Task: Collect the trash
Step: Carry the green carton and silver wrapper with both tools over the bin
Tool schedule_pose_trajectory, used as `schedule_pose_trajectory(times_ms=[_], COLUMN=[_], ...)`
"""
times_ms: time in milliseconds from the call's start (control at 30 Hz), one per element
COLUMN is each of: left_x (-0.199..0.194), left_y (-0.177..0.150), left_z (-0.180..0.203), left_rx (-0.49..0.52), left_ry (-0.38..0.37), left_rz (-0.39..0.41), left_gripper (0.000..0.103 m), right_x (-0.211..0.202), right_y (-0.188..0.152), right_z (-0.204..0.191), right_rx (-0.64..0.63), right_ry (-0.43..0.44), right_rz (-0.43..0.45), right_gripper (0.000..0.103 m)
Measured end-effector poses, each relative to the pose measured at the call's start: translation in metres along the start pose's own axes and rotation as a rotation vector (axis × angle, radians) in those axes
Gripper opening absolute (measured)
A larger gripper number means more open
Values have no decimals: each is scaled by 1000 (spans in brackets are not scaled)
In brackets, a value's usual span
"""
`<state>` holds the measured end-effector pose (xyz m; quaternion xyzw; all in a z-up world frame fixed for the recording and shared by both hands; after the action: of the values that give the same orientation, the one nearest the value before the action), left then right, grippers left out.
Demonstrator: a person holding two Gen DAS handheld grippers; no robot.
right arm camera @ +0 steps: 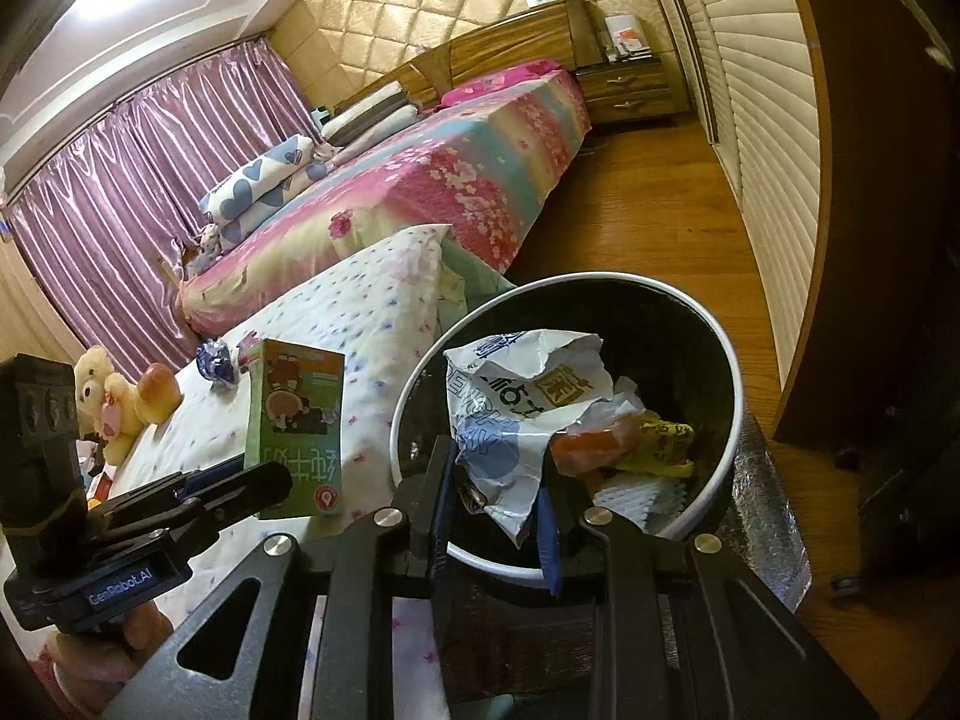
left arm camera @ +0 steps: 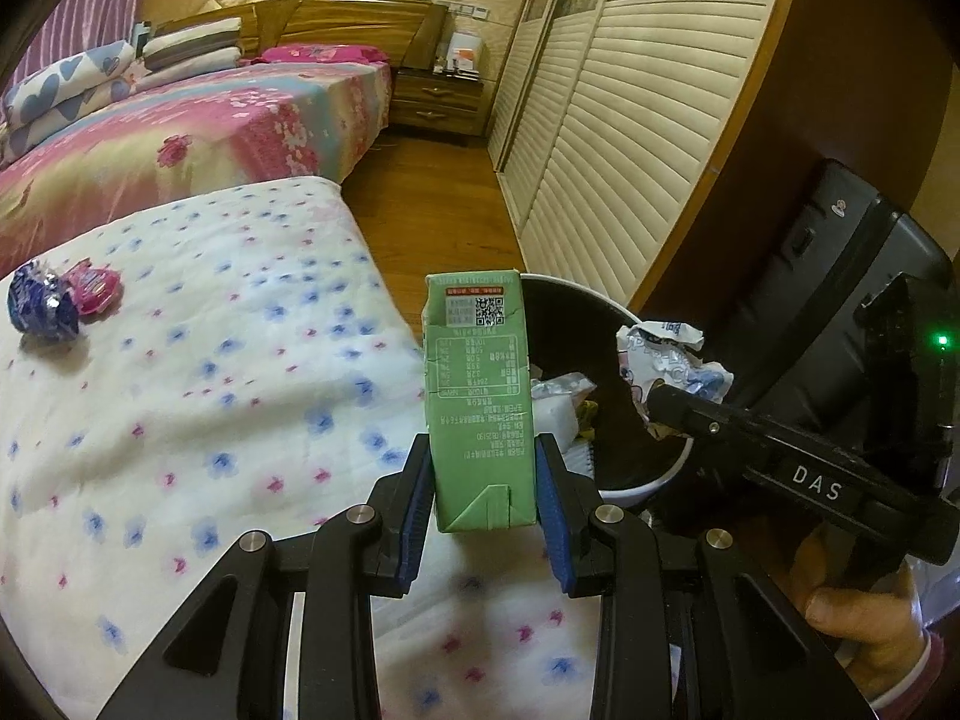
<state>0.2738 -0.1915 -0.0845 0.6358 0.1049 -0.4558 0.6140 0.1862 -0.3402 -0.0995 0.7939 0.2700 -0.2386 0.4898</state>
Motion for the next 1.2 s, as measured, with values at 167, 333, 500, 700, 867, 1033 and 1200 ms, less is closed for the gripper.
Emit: schedule_pose_trajectory(times_ms=[167,333,500,700,867,1033,1200], left_x=[5,11,17,26,31,33,34], left_y=[4,9,12,16,18,20,21], left_z=[8,15,22,26,30,32,36], left_rx=[15,28,39,47,53,55,59], left_ry=[-5,-11,-17,-18,-19,-20,-19], left_rz=[-2,-4,-9,-19,-25,-29,-29], left_gripper=[31,30,30,30,30,30,31], right_x=[-1,-4,-6,-5,-2,3,6], right_y=[-1,1,4,4,5,9,10], right_z=[6,10,15,20,23,26,27], right_rx=[10,16,24,31,36,41,45], right_ry=[-5,-11,-17,-23,-25,-23,-25], right_rz=[1,3,8,5,-3,-14,-19], right_gripper=[24,24,24,24,24,24,24])
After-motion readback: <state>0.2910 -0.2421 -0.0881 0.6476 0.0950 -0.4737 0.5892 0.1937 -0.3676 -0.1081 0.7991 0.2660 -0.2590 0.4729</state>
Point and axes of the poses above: each gripper's, at about its wrist camera, not at the fingertips, and x roughly the way its jaws point, z to its right, y to its top, the point moved 9 cm from there along x, roughly the way its jaws point, and after that the axes turned 6 degrees about y, right-handed, at the moved point
